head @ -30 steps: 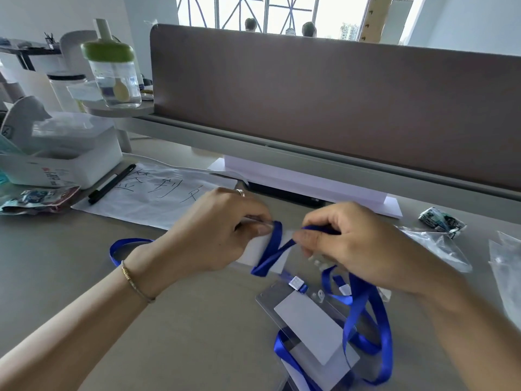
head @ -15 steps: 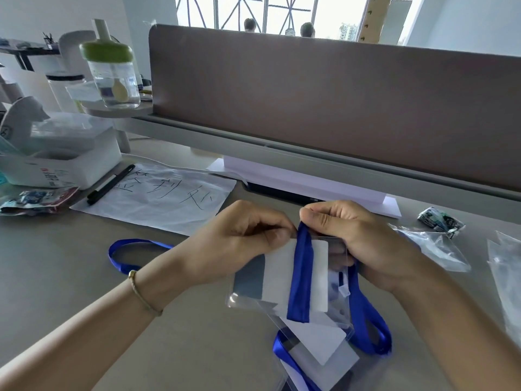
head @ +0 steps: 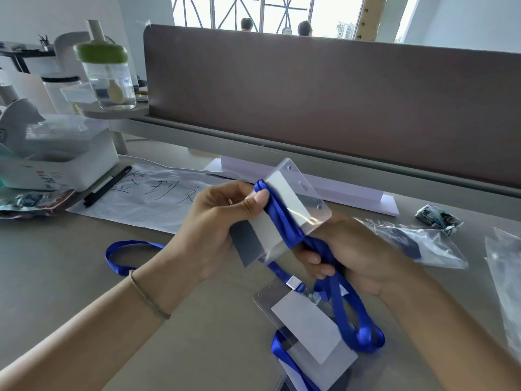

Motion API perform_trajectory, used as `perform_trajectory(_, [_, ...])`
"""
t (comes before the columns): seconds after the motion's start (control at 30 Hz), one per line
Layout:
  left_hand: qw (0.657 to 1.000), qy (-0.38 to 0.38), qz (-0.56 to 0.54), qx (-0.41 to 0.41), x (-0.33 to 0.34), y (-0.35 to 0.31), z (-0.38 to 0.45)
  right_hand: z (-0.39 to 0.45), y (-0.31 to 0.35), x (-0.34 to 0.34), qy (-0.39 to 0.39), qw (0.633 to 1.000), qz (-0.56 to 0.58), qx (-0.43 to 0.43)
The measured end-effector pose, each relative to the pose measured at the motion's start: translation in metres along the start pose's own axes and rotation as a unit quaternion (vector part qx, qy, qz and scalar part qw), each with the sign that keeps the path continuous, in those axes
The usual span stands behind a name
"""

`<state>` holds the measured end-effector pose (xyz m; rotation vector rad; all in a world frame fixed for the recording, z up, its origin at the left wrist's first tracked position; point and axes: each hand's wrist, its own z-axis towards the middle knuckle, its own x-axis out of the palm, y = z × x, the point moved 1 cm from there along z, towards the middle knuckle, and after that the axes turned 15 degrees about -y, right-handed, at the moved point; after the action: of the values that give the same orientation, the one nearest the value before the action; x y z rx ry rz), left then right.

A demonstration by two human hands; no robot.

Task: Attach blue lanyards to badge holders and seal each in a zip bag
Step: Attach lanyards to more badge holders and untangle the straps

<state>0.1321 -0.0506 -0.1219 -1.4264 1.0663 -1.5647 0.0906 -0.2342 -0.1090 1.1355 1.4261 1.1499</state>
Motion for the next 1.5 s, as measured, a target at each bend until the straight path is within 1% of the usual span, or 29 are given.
perform_trajectory(0.07, [1.0,-0.012,-0.012,-0.02,-0.001,-0.001,0.001,-0.001,0.0,-0.001,0.021,1.0,-0.023,-0.001])
perform_trajectory(0.13, [0.999,-0.028,-0.009,-0.035,-0.004,-0.004,0.004,-0.001,0.002,-0.002,0.028,0.998,-0.05,-0.034])
perform_trajectory(0.17, [0.998,-0.037,-0.001,-0.041,-0.006,-0.007,0.006,0.0,0.002,-0.003,0.012,0.996,-0.063,-0.055])
perform_trajectory(0.2, [0.998,-0.044,0.001,-0.045,-0.008,-0.009,0.008,0.002,0.0,-0.005,-0.025,0.992,-0.091,-0.081])
perform_trajectory(0.27, [0.998,-0.048,-0.008,-0.045,-0.013,-0.011,0.013,0.007,-0.005,-0.007,-0.107,0.97,-0.167,-0.142])
perform_trajectory(0.3, [0.998,-0.05,-0.011,-0.043,-0.016,-0.012,0.015,0.009,-0.008,-0.008,-0.134,0.958,-0.196,-0.16])
perform_trajectory(0.4, [0.997,-0.055,-0.018,-0.05,-0.024,-0.011,0.023,0.012,-0.013,-0.012,-0.162,0.943,-0.232,-0.176])
perform_trajectory(0.47, [0.996,-0.058,-0.02,-0.058,-0.028,-0.009,0.028,0.014,-0.011,-0.016,-0.18,0.943,-0.215,-0.177])
perform_trajectory(0.53, [0.995,-0.065,-0.024,-0.07,-0.033,-0.007,0.031,0.016,-0.007,-0.022,-0.193,0.958,-0.14,-0.16])
perform_trajectory(0.6, [0.994,-0.065,-0.032,-0.082,-0.037,-0.005,0.035,0.018,-0.005,-0.033,-0.189,0.975,-0.062,-0.099])
perform_trajectory(0.63, [0.994,-0.063,-0.035,-0.085,-0.039,-0.003,0.036,0.018,-0.005,-0.039,-0.182,0.979,-0.061,-0.064])
perform_trajectory(0.67, [0.994,-0.063,-0.036,-0.087,-0.041,-0.002,0.037,0.019,-0.005,-0.044,-0.176,0.98,-0.085,-0.036])
perform_trajectory(0.73, [0.994,-0.066,-0.03,-0.083,-0.041,0.0,0.038,0.02,-0.006,-0.054,-0.168,0.978,-0.126,-0.009])
perform_trajectory(0.77, [0.994,-0.073,-0.02,-0.081,-0.04,0.001,0.038,0.02,-0.007,-0.059,-0.168,0.978,-0.124,-0.004])
perform_trajectory(0.83, [0.993,-0.086,-0.006,-0.084,-0.038,0.005,0.037,0.022,-0.007,-0.068,-0.168,0.982,-0.081,-0.002])
perform_trajectory(0.9, [0.992,-0.08,-0.018,-0.097,-0.036,0.011,0.036,0.021,-0.004,-0.073,-0.162,0.987,-0.016,0.003])
perform_trajectory(1.0, [0.989,-0.058,-0.052,-0.125,-0.037,0.015,0.035,0.018,0.0,-0.075,-0.107,0.989,0.106,0.007])
perform_trajectory(1.03, [0.988,-0.044,-0.069,-0.134,-0.038,0.015,0.035,0.017,0.001,-0.075,-0.088,0.99,0.109,0.006])
perform_trajectory(1.07, [0.986,-0.03,-0.085,-0.141,-0.04,0.015,0.036,0.016,0.0,-0.076,-0.085,0.994,0.063,0.004])
perform_trajectory(1.1, [0.985,-0.016,-0.095,-0.141,-0.041,0.014,0.036,0.015,-0.001,-0.076,-0.087,0.996,-0.024,-0.002])
perform_trajectory(1.13, [0.986,-0.002,-0.101,-0.131,-0.042,0.014,0.036,0.014,-0.001,-0.076,-0.089,0.989,-0.117,-0.009])
perform_trajectory(1.17, [0.987,0.013,-0.104,-0.119,-0.043,0.014,0.037,0.013,-0.001,-0.074,-0.09,0.98,-0.178,-0.011])
perform_trajectory(1.2, [0.987,0.031,-0.109,-0.111,-0.043,0.013,0.037,0.013,-0.001,-0.072,-0.091,0.977,-0.193,-0.013])
perform_trajectory(1.27, [0.982,0.071,-0.136,-0.115,-0.04,0.011,0.034,0.009,0.004,-0.063,-0.073,0.99,-0.12,-0.002])
perform_trajectory(1.33, [0.973,0.136,-0.145,-0.12,-0.037,0.009,0.03,0.006,0.004,-0.051,-0.011,0.998,-0.046,0.034])
perform_trajectory(1.4, [0.966,0.199,-0.129,-0.105,-0.031,0.008,0.025,0.011,-0.006,-0.04,0.029,0.996,-0.064,0.048])
perform_trajectory(1.43, [0.967,0.205,-0.117,-0.1,-0.03,0.008,0.024,0.015,-0.013,-0.035,0.024,0.995,-0.088,0.03])
perform_trajectory(1.47, [0.964,0.216,-0.114,-0.103,-0.029,0.009,0.023,0.02,-0.018,-0.031,-0.002,0.993,-0.121,-0.004])
perform_trajectory(1.5, [0.954,0.248,-0.127,-0.112,-0.028,0.01,0.022,0.024,-0.02,-0.027,-0.043,0.985,-0.161,-0.047])
